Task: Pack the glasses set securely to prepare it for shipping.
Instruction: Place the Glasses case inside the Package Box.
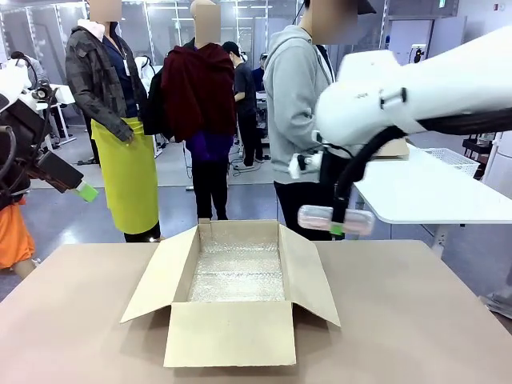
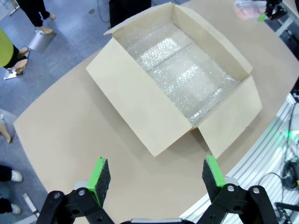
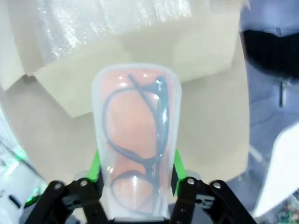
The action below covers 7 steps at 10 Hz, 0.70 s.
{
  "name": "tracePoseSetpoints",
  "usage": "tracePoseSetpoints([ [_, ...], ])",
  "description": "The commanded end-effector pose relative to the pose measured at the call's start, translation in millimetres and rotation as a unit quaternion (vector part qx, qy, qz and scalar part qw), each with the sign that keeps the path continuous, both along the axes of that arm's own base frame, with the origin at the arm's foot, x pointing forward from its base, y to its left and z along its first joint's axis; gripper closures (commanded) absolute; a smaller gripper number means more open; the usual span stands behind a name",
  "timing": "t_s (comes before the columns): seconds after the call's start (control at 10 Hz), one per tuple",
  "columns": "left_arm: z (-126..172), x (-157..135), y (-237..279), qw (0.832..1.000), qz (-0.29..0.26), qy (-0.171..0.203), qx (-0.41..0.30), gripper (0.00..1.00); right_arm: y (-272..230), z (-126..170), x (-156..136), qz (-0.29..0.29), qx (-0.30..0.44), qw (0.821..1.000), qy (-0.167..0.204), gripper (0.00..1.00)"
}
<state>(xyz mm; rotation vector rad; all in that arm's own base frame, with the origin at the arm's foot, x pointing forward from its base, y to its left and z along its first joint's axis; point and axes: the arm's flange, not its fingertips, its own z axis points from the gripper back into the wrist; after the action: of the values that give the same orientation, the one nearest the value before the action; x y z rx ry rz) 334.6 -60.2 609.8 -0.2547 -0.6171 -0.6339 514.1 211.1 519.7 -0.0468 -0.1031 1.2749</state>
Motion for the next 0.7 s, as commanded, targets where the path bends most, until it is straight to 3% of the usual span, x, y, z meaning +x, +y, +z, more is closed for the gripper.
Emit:
tracePoseSetpoints([
  [0.0,1,-1,1,1.0,-0.004,-0.001,-0.005,0.0,45,-4,28,0.076,-0.001,0.997,-0.002,0.57],
  [0.1,1,-1,1,1.0,-0.004,-0.001,-0.005,0.0,78,-11,33,0.099,0.001,0.995,-0.001,0.57],
  [0.3,1,-1,1,1.0,-0.004,-0.001,-0.005,0.0,128,-48,44,0.131,-0.012,0.991,-0.036,0.57],
  [0.6,1,-1,1,1.0,-0.004,-0.001,-0.005,0.0,166,-101,70,0.16,0.004,0.987,-0.027,0.57],
])
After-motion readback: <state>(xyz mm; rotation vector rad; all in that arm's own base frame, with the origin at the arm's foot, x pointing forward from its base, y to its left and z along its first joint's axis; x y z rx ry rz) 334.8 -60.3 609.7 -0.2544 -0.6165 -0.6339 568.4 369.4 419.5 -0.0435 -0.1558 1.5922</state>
